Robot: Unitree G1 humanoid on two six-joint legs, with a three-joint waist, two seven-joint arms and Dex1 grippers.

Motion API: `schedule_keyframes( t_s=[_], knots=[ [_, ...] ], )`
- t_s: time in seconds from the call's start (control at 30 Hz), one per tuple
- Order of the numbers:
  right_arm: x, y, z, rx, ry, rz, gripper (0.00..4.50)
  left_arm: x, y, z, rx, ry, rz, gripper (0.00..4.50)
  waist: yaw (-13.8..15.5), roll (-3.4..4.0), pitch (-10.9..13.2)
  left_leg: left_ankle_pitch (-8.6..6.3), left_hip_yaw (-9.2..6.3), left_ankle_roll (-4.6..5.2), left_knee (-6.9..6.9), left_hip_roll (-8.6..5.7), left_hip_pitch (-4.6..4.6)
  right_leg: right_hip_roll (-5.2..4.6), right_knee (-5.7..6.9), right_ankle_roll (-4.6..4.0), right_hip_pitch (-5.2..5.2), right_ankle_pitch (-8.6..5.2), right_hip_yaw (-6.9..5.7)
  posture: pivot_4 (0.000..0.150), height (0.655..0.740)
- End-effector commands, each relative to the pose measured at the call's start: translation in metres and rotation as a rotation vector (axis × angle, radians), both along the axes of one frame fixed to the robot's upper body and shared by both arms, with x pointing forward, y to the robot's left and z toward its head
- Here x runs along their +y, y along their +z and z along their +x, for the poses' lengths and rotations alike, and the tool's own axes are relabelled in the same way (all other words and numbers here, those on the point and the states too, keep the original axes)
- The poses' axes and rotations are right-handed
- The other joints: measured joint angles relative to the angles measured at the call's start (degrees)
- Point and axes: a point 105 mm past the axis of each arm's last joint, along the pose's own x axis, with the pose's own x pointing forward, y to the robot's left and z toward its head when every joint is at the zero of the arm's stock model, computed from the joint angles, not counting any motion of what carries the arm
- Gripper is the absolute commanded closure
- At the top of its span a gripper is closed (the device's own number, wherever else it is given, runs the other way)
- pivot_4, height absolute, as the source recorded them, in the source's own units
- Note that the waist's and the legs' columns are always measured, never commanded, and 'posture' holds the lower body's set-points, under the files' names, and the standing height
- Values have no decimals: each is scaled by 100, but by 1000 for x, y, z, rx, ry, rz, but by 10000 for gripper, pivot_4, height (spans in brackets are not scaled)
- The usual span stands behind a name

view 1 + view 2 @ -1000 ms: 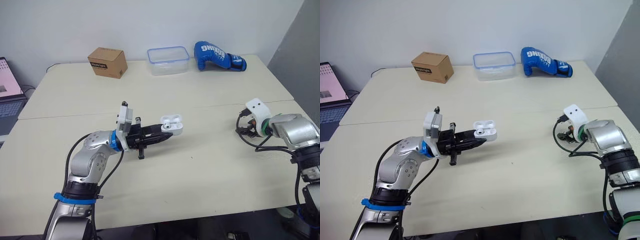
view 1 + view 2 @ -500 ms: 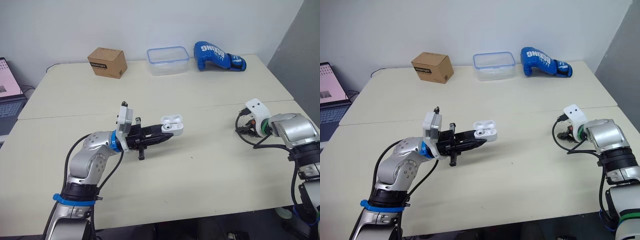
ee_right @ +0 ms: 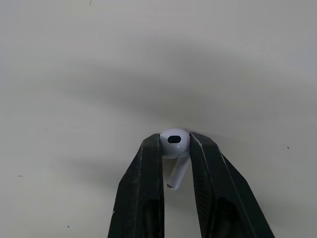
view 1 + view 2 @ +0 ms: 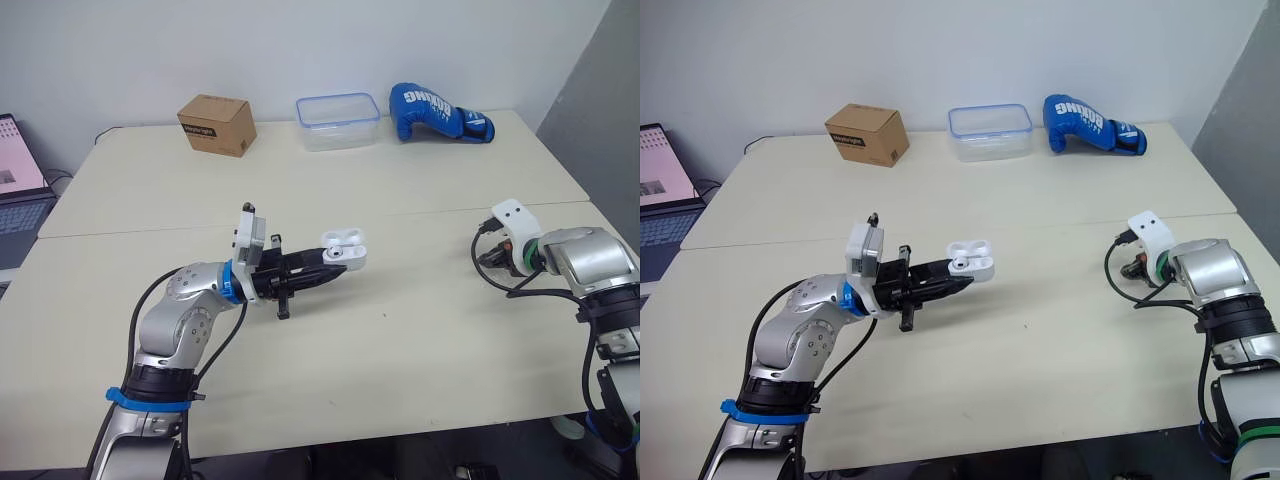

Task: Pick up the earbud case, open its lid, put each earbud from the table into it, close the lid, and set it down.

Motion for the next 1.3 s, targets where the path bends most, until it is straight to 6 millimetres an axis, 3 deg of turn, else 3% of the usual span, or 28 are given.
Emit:
schedule_keyframes(
  t_s=[0.03,0.13,0.33,0.57,1.27,1.3],
  knots=[
    [-6,4,-3,-1,2,-21,41083,-1,10,-4,-43,-15,-17,37540,0,0,0,0,0,0,0,0,0,0,0,0,0,0,0,1500,7307],
    [1,13,-9,0,106,-36,41083,-1,10,-4,-44,-16,-15,37540,6,0,0,0,0,0,0,0,-1,0,-1,0,0,0,0,1500,7307],
    [34,29,-40,47,519,-135,41083,0,7,-6,-48,-26,0,37540,-4,3,2,0,0,0,-1,2,-2,1,-1,1,-2,0,-2,1500,7307],
    [58,21,-64,154,807,-248,41083,1,4,-10,-58,-57,30,37540,1,2,2,0,2,0,0,3,0,1,-1,1,-1,0,-2,1500,7307],
    [61,-3,-62,241,931,-315,41083,-1,1,-16,-58,-62,28,37540,14,2,2,0,-1,-1,0,2,0,0,-2,1,-1,0,-2,1500,7307],
    [61,-4,-62,243,933,-316,33990,-1,1,-16,-58,-62,28,37540,14,2,2,0,-1,-1,0,2,0,0,-1,1,-1,0,-2,1500,7307]
  ],
)
